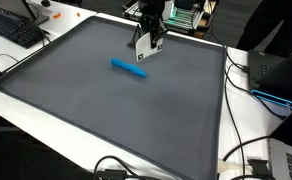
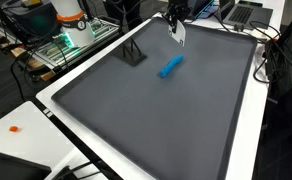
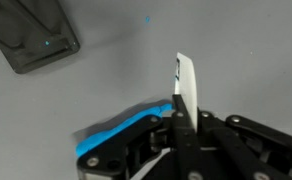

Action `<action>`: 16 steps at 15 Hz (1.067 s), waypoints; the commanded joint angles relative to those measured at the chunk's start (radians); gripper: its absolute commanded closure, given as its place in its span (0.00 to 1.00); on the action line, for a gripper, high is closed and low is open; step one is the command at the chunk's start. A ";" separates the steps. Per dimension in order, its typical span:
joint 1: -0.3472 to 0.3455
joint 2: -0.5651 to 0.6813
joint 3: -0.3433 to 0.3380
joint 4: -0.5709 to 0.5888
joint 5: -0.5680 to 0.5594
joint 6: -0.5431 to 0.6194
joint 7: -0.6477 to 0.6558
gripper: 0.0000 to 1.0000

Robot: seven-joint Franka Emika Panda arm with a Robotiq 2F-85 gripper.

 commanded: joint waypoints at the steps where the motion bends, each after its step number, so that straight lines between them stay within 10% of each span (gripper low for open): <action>1: 0.013 0.045 -0.018 0.057 -0.016 -0.058 -0.112 0.99; 16: 0.022 0.081 -0.025 0.073 -0.012 -0.033 -0.244 0.99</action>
